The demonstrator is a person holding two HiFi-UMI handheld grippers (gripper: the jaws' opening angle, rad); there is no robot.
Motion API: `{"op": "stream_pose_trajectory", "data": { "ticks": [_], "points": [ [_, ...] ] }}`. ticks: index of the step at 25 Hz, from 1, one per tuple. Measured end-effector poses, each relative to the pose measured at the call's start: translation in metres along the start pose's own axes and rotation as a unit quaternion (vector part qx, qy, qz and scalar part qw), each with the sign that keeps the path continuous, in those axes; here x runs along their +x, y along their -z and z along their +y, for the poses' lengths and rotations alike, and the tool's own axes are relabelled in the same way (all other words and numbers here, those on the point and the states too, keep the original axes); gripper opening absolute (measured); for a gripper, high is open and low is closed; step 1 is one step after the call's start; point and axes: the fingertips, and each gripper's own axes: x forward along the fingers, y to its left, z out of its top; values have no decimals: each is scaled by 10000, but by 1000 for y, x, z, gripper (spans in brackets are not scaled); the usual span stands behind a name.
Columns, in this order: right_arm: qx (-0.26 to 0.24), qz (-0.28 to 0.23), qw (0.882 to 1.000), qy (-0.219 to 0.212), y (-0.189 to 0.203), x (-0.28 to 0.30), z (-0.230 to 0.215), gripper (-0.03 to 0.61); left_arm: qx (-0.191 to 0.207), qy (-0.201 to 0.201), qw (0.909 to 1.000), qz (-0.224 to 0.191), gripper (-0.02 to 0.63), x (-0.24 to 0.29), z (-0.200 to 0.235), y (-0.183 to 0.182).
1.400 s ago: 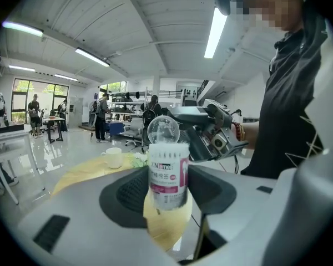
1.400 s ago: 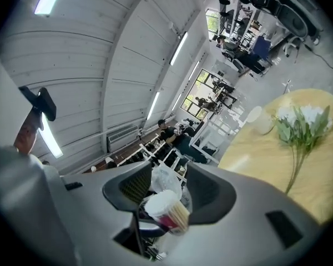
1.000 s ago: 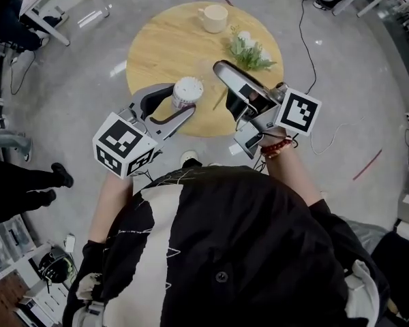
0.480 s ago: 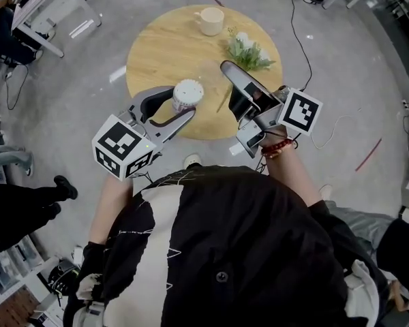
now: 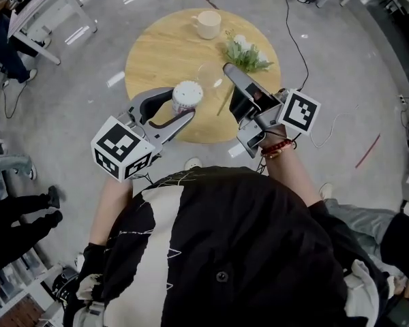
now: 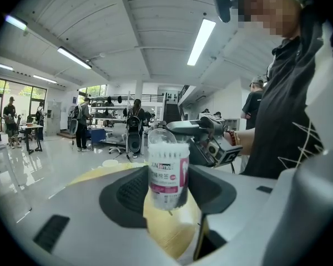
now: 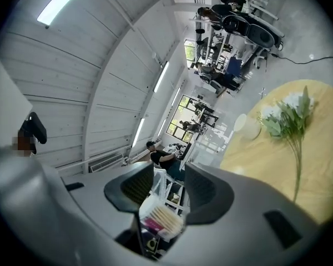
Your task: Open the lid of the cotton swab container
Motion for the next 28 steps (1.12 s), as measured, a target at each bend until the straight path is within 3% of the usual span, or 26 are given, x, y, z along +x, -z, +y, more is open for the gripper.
{"op": "stream_pose_trajectory", "data": {
  "ticks": [11,28],
  "points": [
    [361,-159,9991,150,-1,-3,-12,153,-63,169,9995,-247,235,-2,1,-12],
    [580,29,9972,472,10,5,-44,130,-53,307,9988,-368,236,10,21,-19]
  ]
}}
